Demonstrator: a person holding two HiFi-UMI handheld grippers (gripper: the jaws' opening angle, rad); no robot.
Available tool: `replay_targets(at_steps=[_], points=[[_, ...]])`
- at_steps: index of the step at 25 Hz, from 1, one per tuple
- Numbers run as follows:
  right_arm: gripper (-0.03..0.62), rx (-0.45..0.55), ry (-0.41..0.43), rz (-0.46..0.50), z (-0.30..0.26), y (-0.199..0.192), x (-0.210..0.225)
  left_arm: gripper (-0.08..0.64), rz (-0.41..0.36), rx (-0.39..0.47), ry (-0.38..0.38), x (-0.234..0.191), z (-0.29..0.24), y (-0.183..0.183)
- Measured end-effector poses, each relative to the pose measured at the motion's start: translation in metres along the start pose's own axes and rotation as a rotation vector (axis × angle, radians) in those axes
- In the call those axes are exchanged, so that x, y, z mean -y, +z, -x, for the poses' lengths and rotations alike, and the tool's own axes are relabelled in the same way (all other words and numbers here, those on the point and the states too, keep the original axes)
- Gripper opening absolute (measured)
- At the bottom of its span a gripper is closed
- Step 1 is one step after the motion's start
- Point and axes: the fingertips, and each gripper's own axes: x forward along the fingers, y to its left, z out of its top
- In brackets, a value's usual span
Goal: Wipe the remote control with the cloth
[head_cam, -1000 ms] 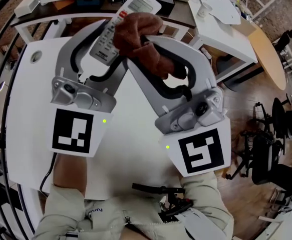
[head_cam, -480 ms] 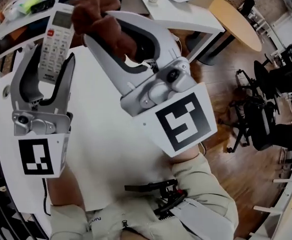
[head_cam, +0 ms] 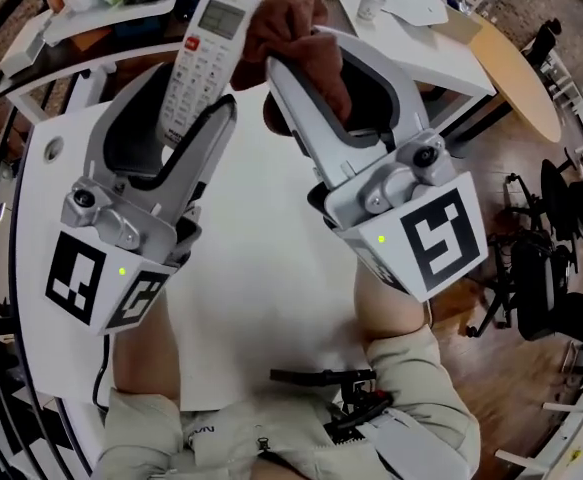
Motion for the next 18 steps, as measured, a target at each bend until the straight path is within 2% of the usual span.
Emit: replay_targets(at_steps=[8, 12, 18], points=[[0.109, -0.030, 0.200, -0.022, -0.010, -0.010, -0.039, 0.245, 0.238, 0.110, -0.054, -0.012, 0.008, 0.016], [0.109, -0.071, 0.335, 0.032, -0.008, -0.017, -0.066, 0.245, 0.355, 0.180, -0.129, -0.013, 0.009, 0.027], [0.109, -0.163, 0.522, 0.137, 0.001, -0.035, -0.103, 0.245, 0.477, 0.237, -0.153, -0.024, 0.014, 0.033]])
